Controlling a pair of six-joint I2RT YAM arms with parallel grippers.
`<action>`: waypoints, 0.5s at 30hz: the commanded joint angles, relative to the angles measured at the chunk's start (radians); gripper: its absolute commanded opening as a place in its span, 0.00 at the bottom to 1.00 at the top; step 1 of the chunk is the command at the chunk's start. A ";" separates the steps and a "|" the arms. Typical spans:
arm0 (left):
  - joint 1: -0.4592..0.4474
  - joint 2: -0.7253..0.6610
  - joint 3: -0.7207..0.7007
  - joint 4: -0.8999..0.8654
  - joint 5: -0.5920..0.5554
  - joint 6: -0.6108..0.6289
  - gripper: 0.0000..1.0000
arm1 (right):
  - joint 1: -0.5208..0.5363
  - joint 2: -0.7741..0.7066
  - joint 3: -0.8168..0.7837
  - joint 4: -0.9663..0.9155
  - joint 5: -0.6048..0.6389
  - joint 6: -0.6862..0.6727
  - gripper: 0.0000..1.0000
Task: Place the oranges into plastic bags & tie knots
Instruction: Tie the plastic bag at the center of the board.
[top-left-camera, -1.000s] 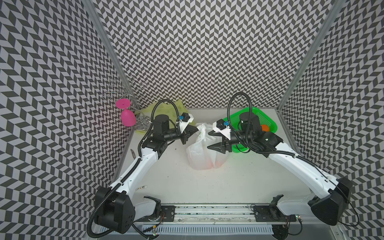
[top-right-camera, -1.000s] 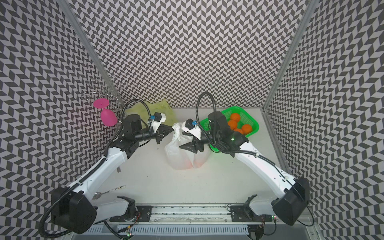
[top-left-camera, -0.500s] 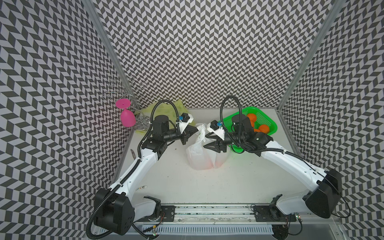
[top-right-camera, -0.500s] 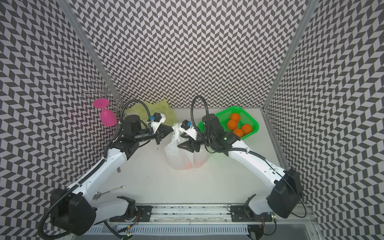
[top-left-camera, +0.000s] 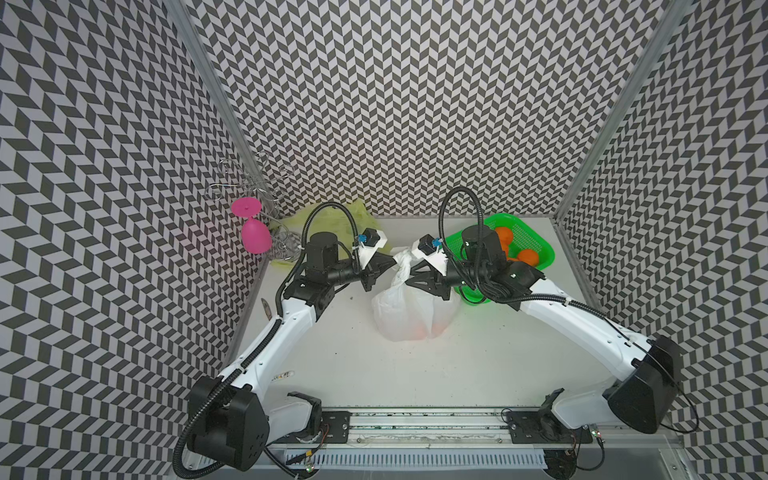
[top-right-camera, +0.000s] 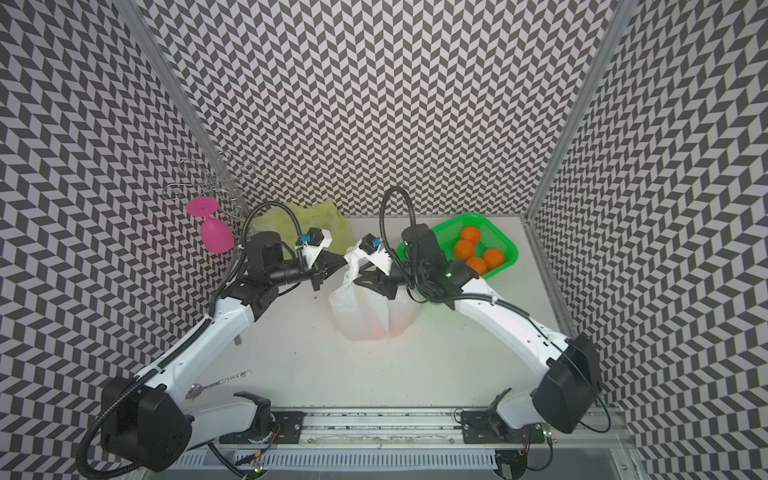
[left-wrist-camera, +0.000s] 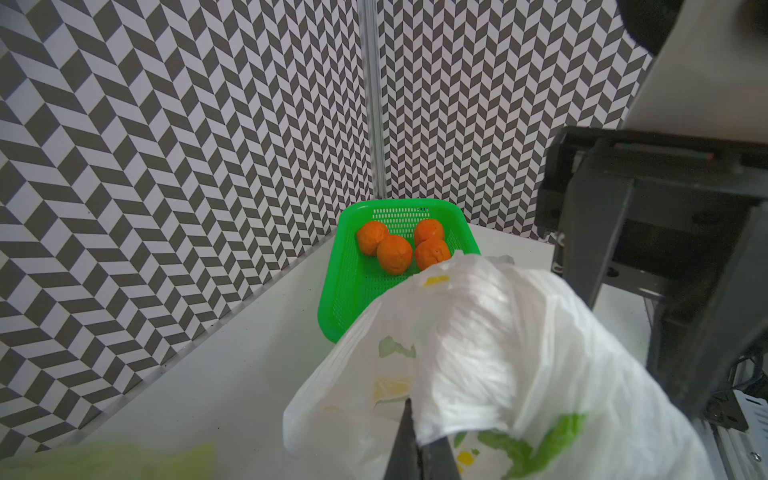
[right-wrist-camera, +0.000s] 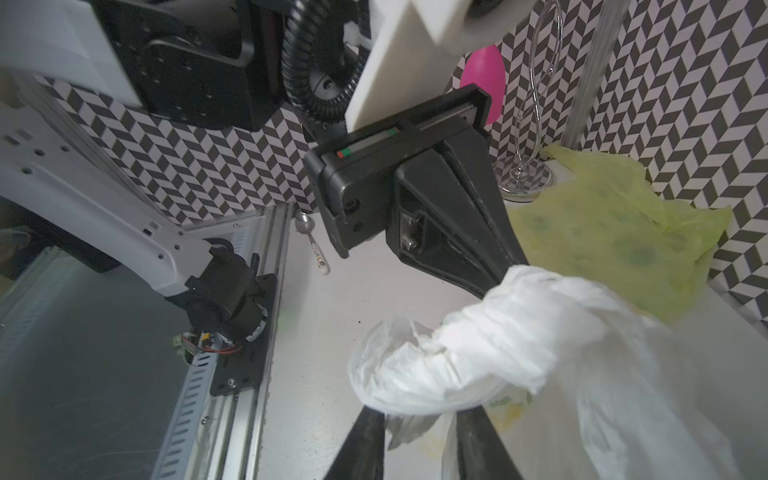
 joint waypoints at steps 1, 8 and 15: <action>-0.007 -0.031 -0.005 0.019 0.002 0.017 0.00 | 0.004 -0.009 0.015 0.024 0.042 -0.029 0.19; -0.004 -0.031 0.013 0.001 -0.030 0.028 0.00 | 0.003 -0.058 0.009 -0.031 0.114 -0.087 0.02; 0.002 -0.029 0.038 -0.040 -0.136 0.098 0.00 | -0.016 -0.109 0.005 -0.147 0.110 -0.177 0.00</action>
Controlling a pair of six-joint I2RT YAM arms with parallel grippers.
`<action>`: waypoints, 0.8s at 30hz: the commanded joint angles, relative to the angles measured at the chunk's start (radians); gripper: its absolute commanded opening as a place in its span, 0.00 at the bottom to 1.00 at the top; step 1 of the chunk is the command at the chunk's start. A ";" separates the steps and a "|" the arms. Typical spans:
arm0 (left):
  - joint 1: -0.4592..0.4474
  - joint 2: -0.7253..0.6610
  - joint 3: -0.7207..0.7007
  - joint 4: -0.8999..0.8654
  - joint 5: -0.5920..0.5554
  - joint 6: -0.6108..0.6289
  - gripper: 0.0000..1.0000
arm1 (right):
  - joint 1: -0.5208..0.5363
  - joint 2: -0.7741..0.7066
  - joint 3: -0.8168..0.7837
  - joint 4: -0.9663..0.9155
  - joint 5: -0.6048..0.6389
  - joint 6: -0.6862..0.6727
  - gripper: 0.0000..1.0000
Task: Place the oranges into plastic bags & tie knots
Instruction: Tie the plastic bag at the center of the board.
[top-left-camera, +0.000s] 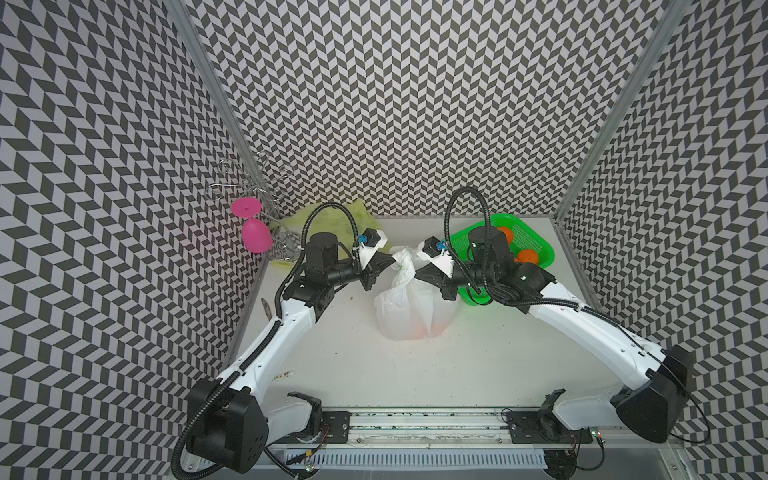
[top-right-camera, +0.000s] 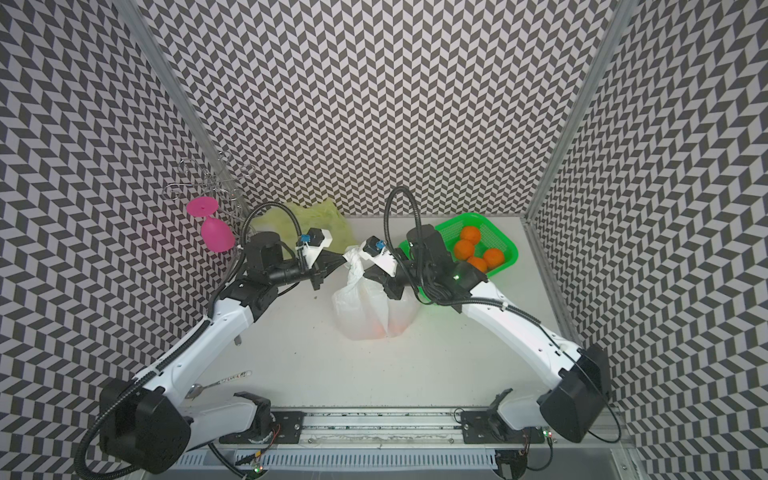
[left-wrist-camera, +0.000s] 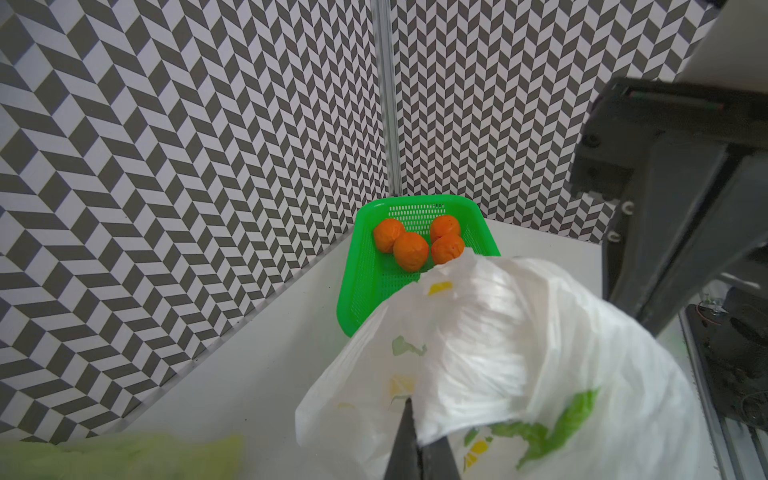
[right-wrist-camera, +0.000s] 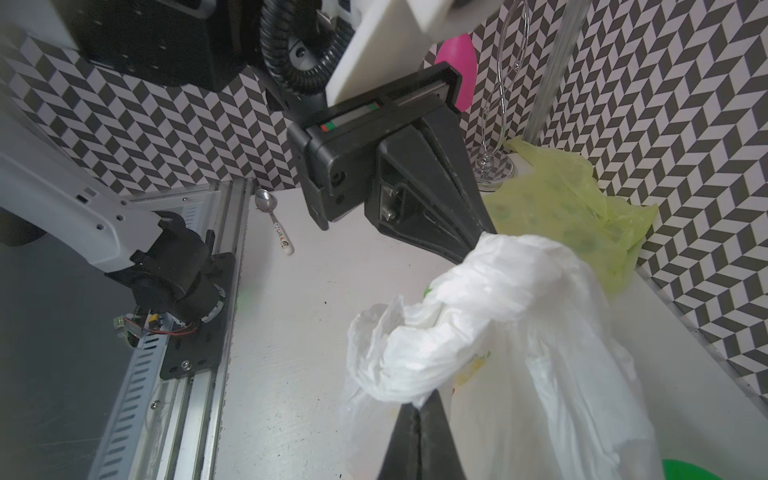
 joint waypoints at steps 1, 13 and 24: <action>0.003 -0.021 0.041 -0.031 -0.077 0.059 0.00 | -0.018 -0.047 0.003 -0.067 -0.006 -0.073 0.00; 0.033 -0.009 0.076 -0.056 -0.237 0.136 0.00 | -0.078 -0.086 -0.059 -0.307 0.078 -0.206 0.00; 0.048 -0.031 0.141 -0.253 -0.137 0.252 0.00 | -0.088 -0.108 -0.142 -0.213 0.161 -0.143 0.00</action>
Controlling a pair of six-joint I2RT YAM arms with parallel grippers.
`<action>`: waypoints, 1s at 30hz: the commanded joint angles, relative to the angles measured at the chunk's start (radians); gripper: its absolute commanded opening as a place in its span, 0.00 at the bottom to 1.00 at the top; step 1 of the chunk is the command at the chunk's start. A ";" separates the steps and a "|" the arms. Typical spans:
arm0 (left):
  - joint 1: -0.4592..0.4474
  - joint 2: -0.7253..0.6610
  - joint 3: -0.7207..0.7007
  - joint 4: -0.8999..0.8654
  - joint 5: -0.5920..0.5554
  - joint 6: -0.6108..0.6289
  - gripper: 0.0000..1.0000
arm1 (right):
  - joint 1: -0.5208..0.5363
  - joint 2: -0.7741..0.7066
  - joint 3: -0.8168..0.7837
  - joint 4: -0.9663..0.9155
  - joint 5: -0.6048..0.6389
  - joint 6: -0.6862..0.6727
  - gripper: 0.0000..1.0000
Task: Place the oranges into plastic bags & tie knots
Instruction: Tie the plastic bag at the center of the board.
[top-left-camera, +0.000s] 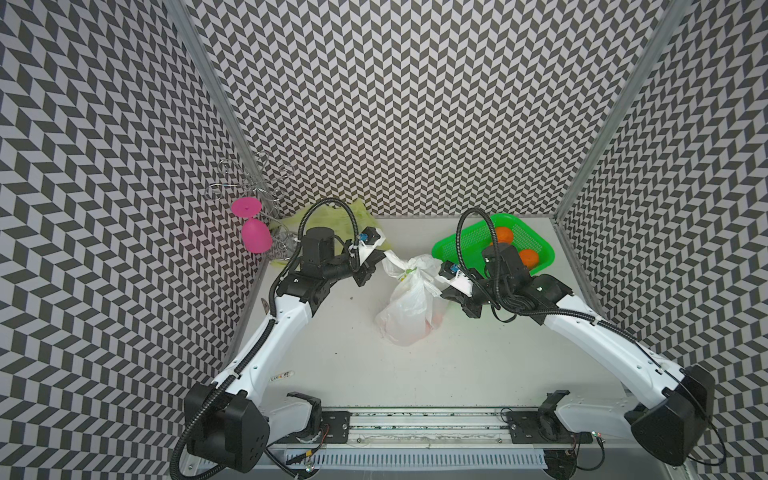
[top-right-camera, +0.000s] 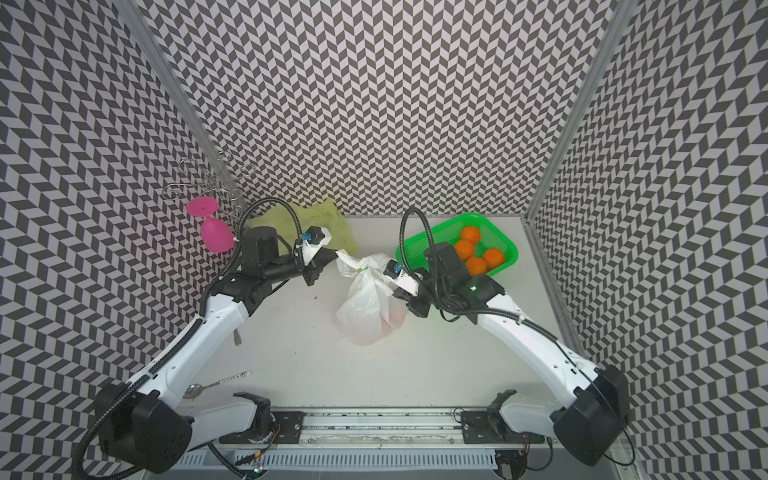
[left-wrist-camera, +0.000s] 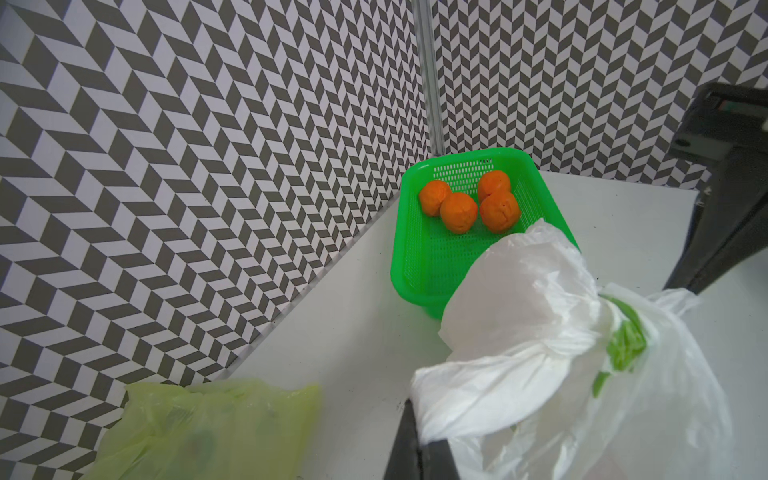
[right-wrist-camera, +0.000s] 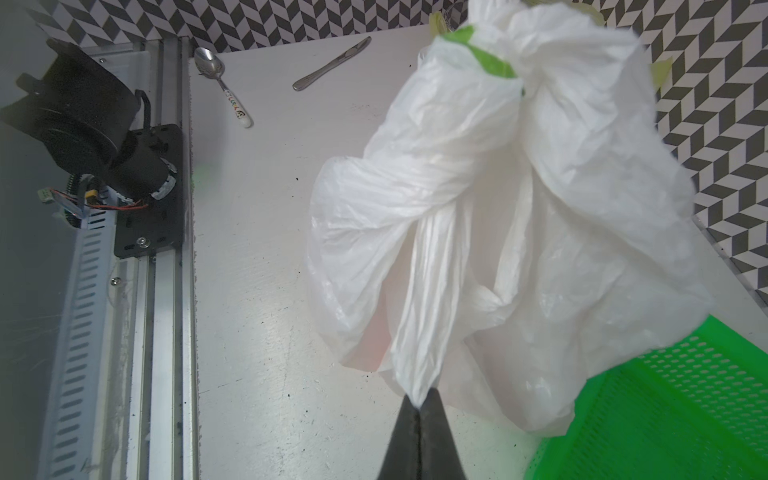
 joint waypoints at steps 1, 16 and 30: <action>0.018 -0.032 0.036 -0.032 -0.057 0.054 0.00 | -0.003 0.008 0.012 -0.012 0.068 -0.003 0.00; 0.045 -0.022 -0.069 0.069 -0.145 0.019 0.00 | -0.030 0.000 -0.168 0.074 0.035 -0.102 0.00; 0.030 -0.036 -0.087 0.059 -0.091 0.013 0.00 | -0.021 0.044 -0.120 0.167 -0.058 -0.066 0.50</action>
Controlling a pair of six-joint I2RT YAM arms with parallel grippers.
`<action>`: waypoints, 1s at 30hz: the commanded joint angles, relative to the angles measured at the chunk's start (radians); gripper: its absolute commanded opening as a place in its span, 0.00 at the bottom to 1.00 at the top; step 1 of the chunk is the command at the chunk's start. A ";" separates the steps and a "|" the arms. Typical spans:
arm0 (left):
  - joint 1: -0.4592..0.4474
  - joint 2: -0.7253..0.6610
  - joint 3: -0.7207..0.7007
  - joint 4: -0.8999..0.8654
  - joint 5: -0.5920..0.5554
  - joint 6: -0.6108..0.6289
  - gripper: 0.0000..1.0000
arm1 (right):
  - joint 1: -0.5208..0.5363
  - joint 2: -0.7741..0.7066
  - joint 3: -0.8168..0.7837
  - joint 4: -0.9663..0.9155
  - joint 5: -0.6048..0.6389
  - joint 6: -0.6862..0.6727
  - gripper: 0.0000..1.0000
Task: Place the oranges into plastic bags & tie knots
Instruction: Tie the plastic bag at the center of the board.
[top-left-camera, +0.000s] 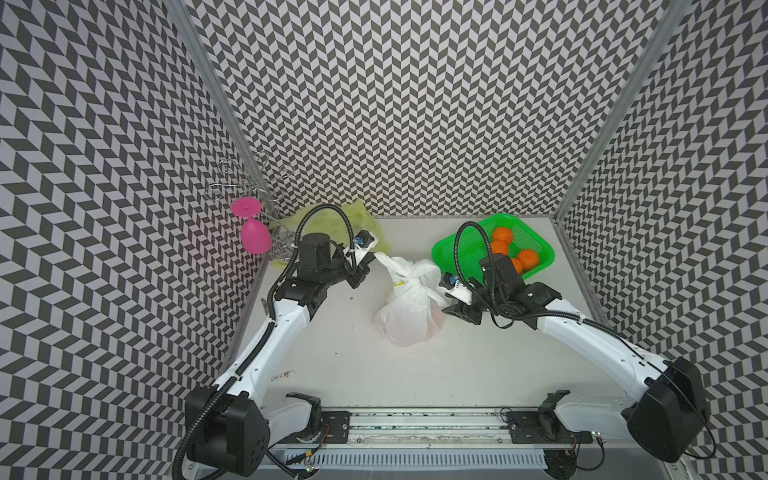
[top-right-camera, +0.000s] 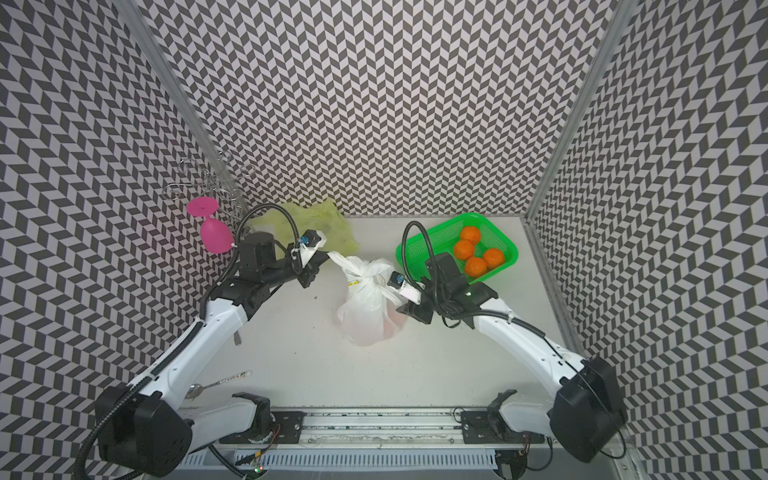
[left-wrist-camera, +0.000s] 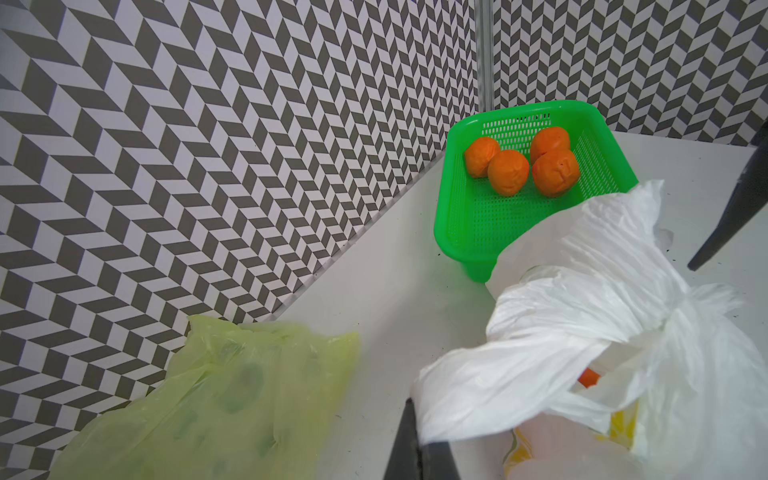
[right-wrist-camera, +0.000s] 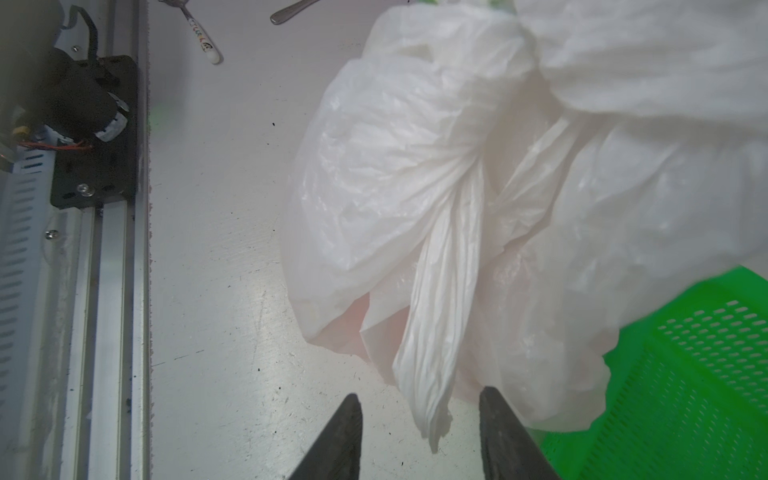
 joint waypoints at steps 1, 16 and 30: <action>-0.004 -0.015 -0.001 0.015 0.030 0.003 0.00 | 0.009 0.026 0.027 0.064 -0.033 0.000 0.51; 0.032 0.002 -0.075 0.183 -0.340 0.021 0.00 | 0.013 0.033 -0.115 0.008 0.172 -0.045 0.00; 0.066 -0.036 -0.112 0.076 -0.215 0.141 0.00 | -0.013 0.015 -0.119 0.030 0.126 -0.038 0.00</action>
